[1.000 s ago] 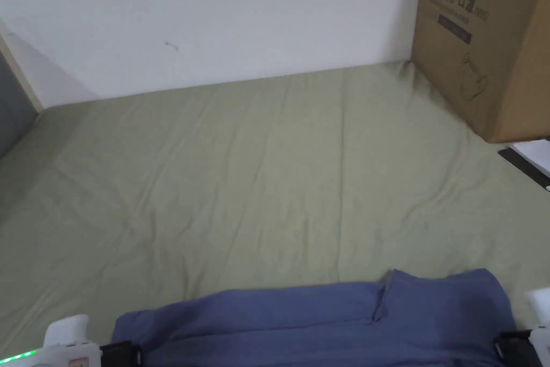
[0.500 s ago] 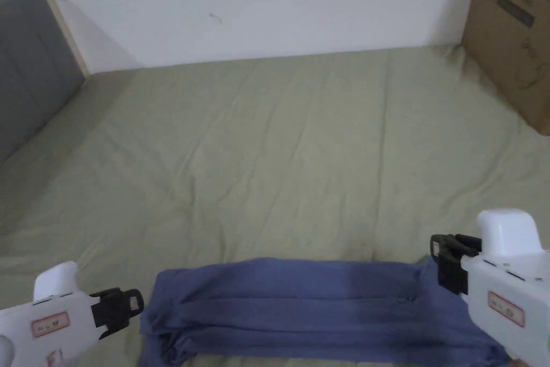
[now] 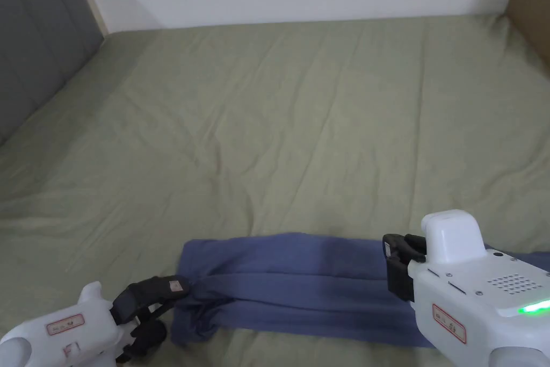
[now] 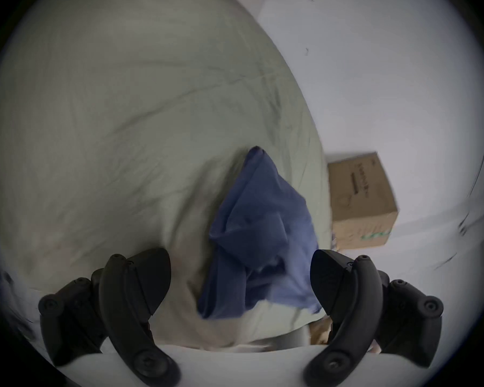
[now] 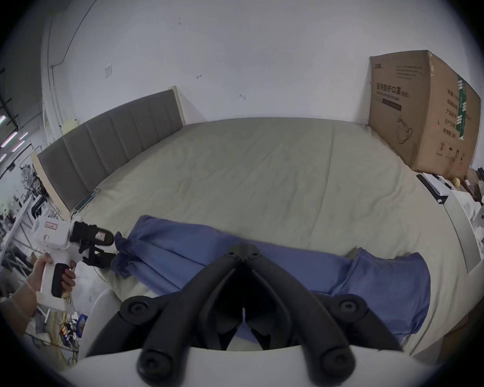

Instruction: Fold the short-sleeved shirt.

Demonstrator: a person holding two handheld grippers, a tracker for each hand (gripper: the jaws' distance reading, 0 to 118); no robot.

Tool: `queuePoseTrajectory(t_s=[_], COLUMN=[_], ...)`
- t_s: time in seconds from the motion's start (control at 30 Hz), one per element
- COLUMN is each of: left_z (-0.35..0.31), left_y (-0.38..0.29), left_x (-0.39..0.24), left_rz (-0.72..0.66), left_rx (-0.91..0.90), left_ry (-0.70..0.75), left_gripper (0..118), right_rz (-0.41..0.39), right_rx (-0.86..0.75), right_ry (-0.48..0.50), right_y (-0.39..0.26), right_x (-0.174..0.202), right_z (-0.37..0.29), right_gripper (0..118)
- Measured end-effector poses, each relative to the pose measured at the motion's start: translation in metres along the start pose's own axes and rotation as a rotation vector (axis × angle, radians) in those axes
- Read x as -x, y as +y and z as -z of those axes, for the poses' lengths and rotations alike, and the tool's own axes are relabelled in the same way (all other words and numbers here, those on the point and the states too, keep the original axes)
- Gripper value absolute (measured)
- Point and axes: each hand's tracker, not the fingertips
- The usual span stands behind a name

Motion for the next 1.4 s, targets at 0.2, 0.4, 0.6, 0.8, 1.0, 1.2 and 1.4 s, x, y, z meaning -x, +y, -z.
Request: queuePoseTrajectory(t_s=[0.2,0.4,0.6,0.8,1.0,1.2,1.4], left_z=[0.02,0.048,0.038,0.027,0.079,0.196,0.243], left_y=[0.028,0.032,0.039,0.013,-0.076,-0.159,-0.18], left_x=[0.02,0.002,-0.051,-0.15,-0.261,-0.266,-0.25], left_rz=[-0.143,0.029,0.224,0.436,0.808,0.913,0.823], left_rx=[0.033,0.151,0.136,0.068,0.198,0.446,0.57], left_ry=[-0.199,0.073,0.194,0.157,0.086,0.138,0.17], left_gripper=[103,9,9,9,9,9,107], right_rz=[0.038,0.061,0.075,0.198,0.243,0.346,0.374], right_rx=[0.041,0.052,0.041,-0.02,-0.054,-0.075,-0.07], right_ry=[0.011,0.005,-0.035,-0.095,-0.157,-0.191,-0.229], right_y=[0.003,0.003,0.003,0.003,-0.004,-0.02,-0.03], right_x=[-0.008,-0.014,-0.039,-0.084,-0.119,-0.152,-0.174], right_z=[0.01,0.011,-0.007,-0.035,-0.061,-0.078,-0.087], right_gripper=[0,0,0,0,0,0,0])
